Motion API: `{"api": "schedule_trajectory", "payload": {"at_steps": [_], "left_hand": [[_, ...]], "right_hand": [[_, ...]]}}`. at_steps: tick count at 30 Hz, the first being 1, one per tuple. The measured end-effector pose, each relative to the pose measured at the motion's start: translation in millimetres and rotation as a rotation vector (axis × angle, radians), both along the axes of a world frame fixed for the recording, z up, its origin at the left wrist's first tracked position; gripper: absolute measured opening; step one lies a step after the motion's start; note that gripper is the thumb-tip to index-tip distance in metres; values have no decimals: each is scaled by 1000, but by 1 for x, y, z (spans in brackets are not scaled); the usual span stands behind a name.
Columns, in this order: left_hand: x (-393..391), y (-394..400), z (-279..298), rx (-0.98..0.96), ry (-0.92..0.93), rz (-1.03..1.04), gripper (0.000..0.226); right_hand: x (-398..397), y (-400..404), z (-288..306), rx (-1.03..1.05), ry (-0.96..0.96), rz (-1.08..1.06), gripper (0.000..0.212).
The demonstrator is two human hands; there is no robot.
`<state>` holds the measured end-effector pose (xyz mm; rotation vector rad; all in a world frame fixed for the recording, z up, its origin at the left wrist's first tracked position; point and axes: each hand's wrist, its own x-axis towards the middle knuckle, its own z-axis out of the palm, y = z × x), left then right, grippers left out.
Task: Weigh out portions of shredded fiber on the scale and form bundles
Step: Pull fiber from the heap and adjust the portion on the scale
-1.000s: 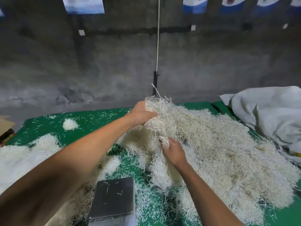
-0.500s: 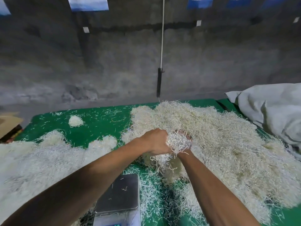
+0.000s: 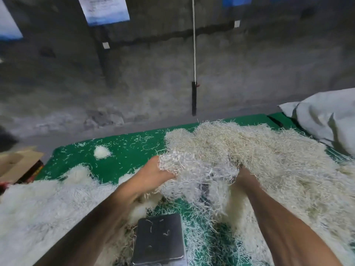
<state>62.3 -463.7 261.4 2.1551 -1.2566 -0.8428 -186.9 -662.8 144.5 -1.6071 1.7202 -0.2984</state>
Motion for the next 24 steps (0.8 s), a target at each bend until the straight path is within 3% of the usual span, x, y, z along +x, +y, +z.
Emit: {"api": "schedule_trajectory", "payload": {"at_steps": [3,6,9,11,13,14,15,17,20,22,24], "left_hand": [[27,7,-22,59,-31,40,100],[26,6,-48,40,-43,98,103],[30,8,-68,-16,49,206,105],[32,15,-79,-3,106,283,106],[32,28,-84,29,236,328,113],[31,35,-84,38,322,343,117],[30,42,-83,56,394,346,121],[28,55,-79,74,457,269,119],[31,79,-77,-37,594,135,69],[40,104,-79,-116,741,214,43],[50,129,-83,-185,866,301,34]], "right_hand": [[6,8,-14,31,-81,13,31],[38,28,-8,154,-129,162,86],[50,38,5,-60,161,263,74],[58,53,24,-266,254,312,54],[69,78,38,-335,1,419,33],[76,95,46,-266,-191,482,36],[84,115,52,-164,-341,538,48],[101,159,54,-29,-459,621,79],[123,215,35,90,-641,443,104],[128,232,23,181,-793,294,96],[126,239,14,218,-829,271,89]]}}
